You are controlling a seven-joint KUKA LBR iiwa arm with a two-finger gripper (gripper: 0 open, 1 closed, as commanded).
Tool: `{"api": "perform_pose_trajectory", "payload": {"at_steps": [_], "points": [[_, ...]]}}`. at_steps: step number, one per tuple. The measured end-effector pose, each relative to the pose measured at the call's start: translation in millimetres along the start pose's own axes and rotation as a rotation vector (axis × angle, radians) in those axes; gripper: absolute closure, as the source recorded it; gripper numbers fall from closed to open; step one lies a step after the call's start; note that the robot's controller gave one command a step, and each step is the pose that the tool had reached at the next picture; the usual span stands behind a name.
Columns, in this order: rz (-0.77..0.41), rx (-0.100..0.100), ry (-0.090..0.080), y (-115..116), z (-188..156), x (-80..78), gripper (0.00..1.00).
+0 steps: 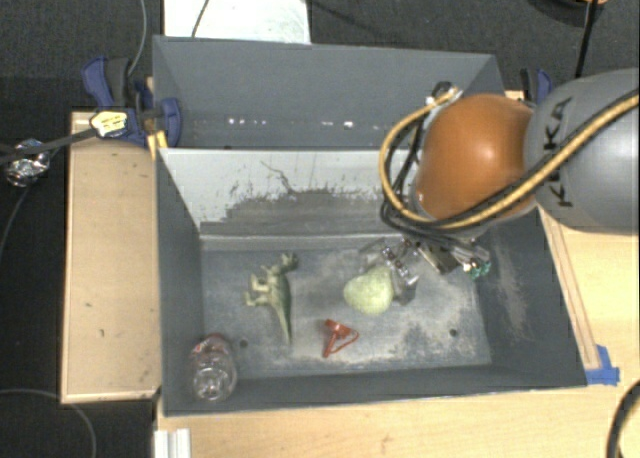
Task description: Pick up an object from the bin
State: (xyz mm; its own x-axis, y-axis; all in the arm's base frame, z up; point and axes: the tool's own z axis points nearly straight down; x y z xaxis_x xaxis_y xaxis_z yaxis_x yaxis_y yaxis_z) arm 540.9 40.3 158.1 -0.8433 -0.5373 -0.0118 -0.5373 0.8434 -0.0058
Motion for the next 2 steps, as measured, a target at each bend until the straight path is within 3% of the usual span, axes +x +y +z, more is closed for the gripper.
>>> {"api": "perform_pose_trajectory", "payload": {"at_steps": [1,2], "points": [[0.0,0.0,0.0,0.2,0.1,0.0,1.0],[0.038,0.001,-0.004,-1.0,-103.2,-2.1,1.0]]}}
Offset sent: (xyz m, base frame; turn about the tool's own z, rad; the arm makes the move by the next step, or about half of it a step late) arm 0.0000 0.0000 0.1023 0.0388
